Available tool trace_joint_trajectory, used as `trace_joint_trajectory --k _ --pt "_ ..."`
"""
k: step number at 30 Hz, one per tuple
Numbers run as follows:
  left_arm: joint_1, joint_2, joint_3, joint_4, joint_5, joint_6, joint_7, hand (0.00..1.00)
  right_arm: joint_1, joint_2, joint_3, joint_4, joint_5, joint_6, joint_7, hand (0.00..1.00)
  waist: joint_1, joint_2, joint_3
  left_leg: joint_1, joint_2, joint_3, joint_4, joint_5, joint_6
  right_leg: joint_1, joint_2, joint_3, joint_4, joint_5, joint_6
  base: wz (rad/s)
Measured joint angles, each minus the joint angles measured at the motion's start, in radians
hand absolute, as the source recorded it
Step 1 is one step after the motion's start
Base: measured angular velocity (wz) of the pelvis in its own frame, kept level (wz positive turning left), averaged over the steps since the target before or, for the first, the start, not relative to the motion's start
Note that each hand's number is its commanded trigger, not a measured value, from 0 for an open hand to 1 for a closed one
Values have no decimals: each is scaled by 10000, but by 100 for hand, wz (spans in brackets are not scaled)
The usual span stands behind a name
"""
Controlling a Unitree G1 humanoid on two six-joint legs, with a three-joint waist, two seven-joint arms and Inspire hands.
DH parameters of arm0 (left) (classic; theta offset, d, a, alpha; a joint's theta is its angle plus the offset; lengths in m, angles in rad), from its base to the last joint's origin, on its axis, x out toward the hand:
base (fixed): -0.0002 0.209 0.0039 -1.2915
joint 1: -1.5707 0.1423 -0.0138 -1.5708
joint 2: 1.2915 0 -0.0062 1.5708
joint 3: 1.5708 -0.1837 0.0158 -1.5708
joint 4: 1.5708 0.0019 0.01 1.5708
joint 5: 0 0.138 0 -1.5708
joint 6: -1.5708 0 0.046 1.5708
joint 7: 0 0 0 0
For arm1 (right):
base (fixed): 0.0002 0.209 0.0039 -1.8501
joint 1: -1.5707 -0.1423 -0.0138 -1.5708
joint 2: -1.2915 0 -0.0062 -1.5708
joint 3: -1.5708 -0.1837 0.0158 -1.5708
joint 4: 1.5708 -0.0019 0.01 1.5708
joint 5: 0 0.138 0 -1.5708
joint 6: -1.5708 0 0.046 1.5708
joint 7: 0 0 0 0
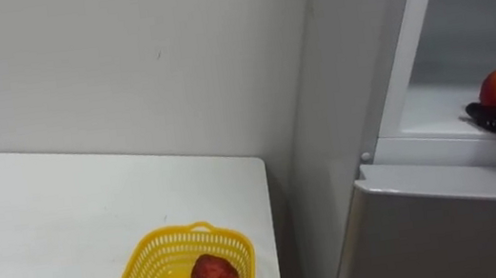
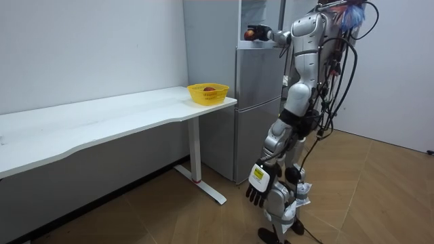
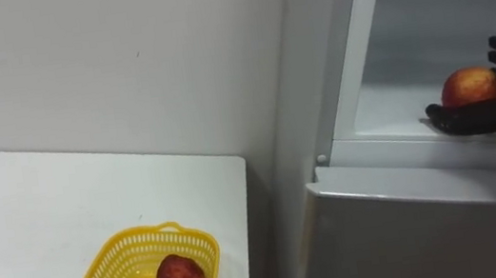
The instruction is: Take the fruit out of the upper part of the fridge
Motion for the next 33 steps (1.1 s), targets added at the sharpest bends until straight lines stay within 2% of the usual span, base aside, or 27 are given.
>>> trace_joint_trajectory --k 10,11,12,13,15,19,23,28,33 --pt "-149 4 28 46 -7 131 128 0 -10 -6 4 333 12 -15 500 0 33 69 -17 167 2 -8 -21 0 -3 148 0 9 -14 -1 1 0" --pt "-165 6 26 45 -9 132 128 0 -10 -14 4 382 12 -16 569 9 37 56 -16 178 1 -12 -22 0 -3 157 0 10 -15 -1 1 0" --pt "-175 6 24 44 -10 132 128 0 -10 -20 4 383 12 -16 664 55 37 41 -8 178 1 -10 -21 0 -3 157 0 10 -17 -1 1 0" --pt "-175 6 23 44 -10 132 127 0 -10 -24 4 386 12 -17 682 80 36 36 -6 178 0 -9 -21 0 -3 157 0 10 -18 -1 1 0" --pt "-171 11 23 45 -15 131 127 0 -10 -50 4 394 11 -14 775 100 35 4 2 180 0 -7 -21 0 -3 150 0 17 -24 -2 2 0" --pt "-172 20 21 43 -28 131 122 0 -10 -114 -42 443 19 -18 804 100 36 -91 31 181 -12 -5 -20 -1 -3 159 14 28 -173 -5 1 0" --pt "-179 54 37 43 -22 130 118 0 -9 -348 -26 443 16 -4 924 100 64 -191 31 221 1 29 -16 -1 -5 134 33 90 -185 -5 1 -2" --pt "-254 56 123 47 -18 130 118 0 -9 -378 -35 441 18 6 1021 100 254 -191 33 353 22 171 -141 -1 -6 153 55 226 -179 -3 1 -9" --pt "-273 57 256 43 -19 155 116 0 -9 -383 -36 437 -42 1 955 100 277 -168 27 353 38 202 -170 -2 -7 197 68 234 -159 2 -2 0"
